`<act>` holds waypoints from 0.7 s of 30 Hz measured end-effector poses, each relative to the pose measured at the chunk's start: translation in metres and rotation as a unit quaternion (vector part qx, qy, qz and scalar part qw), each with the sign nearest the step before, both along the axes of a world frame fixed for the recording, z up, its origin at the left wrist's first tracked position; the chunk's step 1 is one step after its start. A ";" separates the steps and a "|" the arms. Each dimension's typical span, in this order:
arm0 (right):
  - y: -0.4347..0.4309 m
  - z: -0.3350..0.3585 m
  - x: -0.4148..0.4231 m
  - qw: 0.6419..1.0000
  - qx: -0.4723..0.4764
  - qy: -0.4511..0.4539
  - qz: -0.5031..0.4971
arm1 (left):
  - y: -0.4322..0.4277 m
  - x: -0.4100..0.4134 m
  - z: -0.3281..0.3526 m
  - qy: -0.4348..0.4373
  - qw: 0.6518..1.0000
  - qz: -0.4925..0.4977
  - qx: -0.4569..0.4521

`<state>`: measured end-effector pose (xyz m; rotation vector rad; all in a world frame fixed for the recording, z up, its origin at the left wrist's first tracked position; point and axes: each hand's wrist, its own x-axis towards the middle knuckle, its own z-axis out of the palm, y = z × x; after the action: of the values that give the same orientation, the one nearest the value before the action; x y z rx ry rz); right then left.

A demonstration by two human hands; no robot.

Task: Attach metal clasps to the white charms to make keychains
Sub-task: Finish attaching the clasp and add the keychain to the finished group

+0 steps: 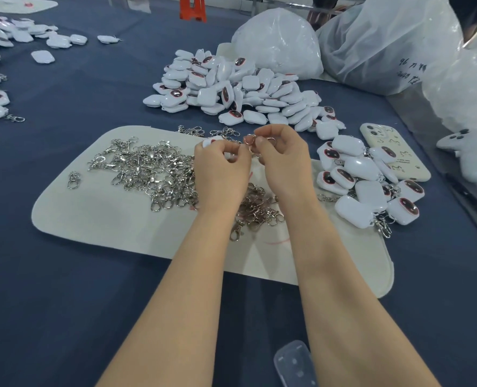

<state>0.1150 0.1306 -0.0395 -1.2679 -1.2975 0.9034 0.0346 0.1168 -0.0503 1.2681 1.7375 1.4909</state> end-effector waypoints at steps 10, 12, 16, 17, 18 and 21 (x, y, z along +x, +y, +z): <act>-0.004 -0.002 -0.003 0.996 0.038 -0.063 0.052 | 0.004 -0.007 0.003 -0.181 0.982 -0.006 -0.050; -0.003 -0.003 -0.004 0.994 0.047 -0.090 0.033 | 0.005 -0.008 0.003 -0.163 0.986 0.000 -0.042; -0.002 -0.009 -0.005 0.987 0.049 -0.152 -0.009 | 0.005 -0.006 0.002 -0.102 0.994 0.002 -0.026; -0.002 -0.009 -0.004 0.985 0.053 -0.162 -0.015 | 0.005 -0.006 0.001 -0.083 0.996 0.004 -0.022; -0.001 -0.009 -0.002 0.984 0.058 -0.169 -0.021 | 0.006 -0.007 0.000 -0.058 0.998 0.010 -0.019; -0.001 -0.007 -0.001 0.983 0.066 -0.171 -0.014 | 0.005 -0.007 -0.001 0.005 1.000 0.019 -0.013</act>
<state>0.1140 0.1297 -0.0468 -1.3707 -1.5749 0.5830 0.0276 0.1216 -0.0513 1.2378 1.7918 1.4806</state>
